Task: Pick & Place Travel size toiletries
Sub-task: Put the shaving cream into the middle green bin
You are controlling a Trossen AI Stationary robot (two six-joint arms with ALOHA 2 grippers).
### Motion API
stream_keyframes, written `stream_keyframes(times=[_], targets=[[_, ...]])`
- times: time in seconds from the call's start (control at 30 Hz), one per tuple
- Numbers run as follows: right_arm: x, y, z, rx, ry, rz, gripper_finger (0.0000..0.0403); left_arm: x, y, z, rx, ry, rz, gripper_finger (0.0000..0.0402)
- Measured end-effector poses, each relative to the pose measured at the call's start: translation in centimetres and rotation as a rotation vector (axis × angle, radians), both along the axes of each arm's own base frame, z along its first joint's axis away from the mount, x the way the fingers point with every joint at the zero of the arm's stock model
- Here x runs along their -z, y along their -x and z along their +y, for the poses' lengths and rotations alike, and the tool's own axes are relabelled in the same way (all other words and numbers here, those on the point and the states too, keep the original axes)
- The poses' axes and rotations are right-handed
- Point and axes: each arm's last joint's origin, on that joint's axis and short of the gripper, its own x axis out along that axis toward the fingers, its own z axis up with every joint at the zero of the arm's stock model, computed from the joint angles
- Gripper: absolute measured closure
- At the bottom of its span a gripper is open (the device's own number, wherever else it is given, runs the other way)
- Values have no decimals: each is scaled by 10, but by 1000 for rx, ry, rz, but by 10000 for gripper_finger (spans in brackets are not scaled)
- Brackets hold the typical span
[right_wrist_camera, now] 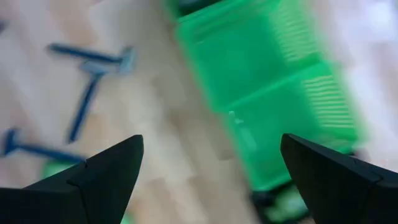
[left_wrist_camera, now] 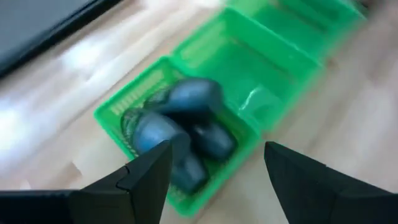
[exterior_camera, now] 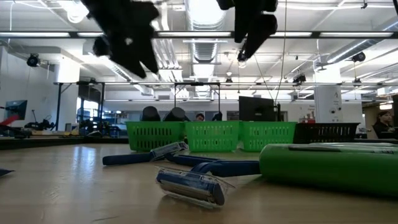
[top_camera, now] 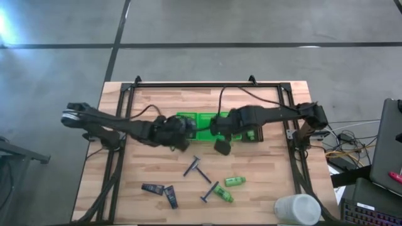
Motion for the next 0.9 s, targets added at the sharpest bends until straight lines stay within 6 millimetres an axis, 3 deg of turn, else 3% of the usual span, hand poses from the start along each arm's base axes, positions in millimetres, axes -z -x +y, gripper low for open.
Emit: stream_keyframes(times=[0.13,0.23,0.4,0.53,0.7,0.9], targets=[[35,0,39,-261,-22,11,26,-2,22,-18,345,-105,130,142],[49,3,63,-342,-50,-3,26,5,37,-25,546,-81,181,142],[55,6,69,-209,-83,-11,26,25,57,-46,907,152,154,142],[55,6,74,-137,-119,-22,26,49,81,-73,1166,135,211,142],[56,6,71,-48,-131,-27,26,78,105,-96,1259,147,309,142],[56,6,73,-33,-129,-32,26,88,117,-106,1151,240,402,142]])
